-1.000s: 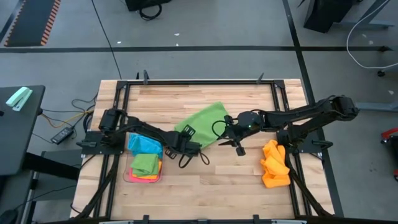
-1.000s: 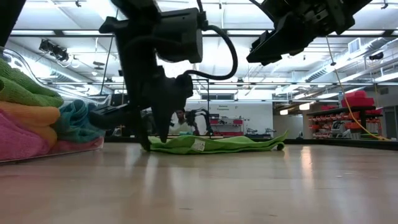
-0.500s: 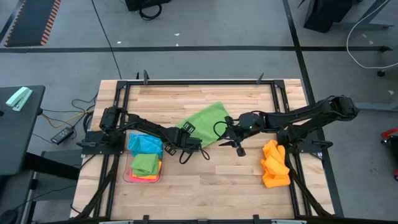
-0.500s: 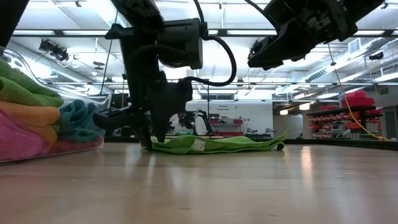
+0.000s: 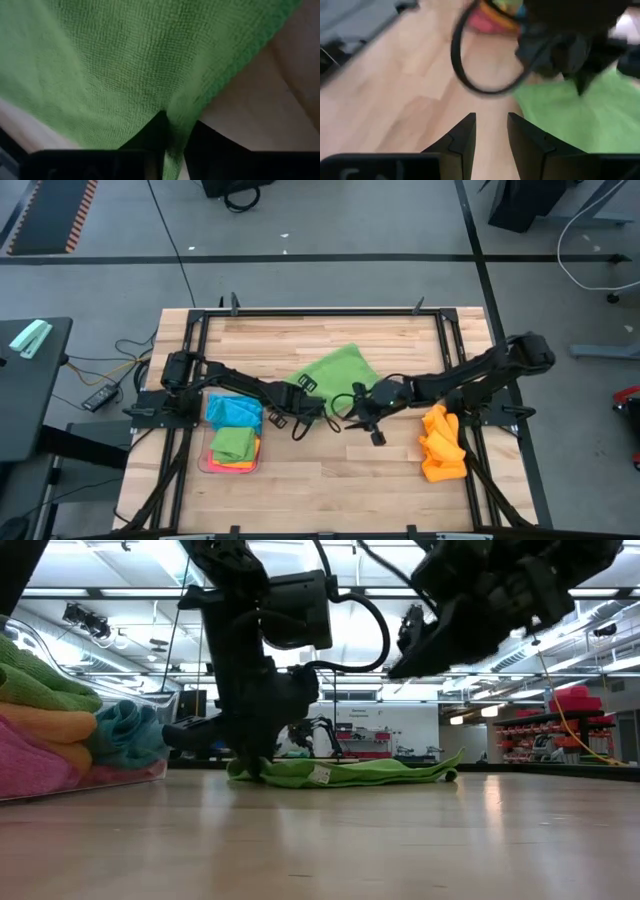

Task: Fold microfiber towels
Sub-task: Fold the green microfiber cloth

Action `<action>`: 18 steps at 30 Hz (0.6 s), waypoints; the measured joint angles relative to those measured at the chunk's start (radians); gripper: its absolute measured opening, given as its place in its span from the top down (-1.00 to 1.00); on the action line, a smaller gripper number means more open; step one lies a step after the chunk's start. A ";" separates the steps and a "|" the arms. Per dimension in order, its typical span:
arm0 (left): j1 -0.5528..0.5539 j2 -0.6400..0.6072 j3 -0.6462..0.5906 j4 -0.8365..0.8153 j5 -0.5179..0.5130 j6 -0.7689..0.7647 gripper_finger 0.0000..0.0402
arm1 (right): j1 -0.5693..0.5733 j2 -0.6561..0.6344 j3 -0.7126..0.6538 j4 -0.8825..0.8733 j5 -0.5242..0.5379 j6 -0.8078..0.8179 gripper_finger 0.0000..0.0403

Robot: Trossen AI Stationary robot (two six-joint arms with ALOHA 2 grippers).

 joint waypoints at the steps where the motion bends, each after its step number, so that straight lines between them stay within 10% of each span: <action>1: 0.000 0.000 0.000 0.000 0.009 -0.008 0.74 | 0.006 0.011 0.000 -0.007 0.021 0.000 0.41; 18: -0.025 -0.038 0.003 -0.049 0.262 -0.133 0.96 | 0.007 -0.018 0.000 -0.021 0.055 0.020 0.41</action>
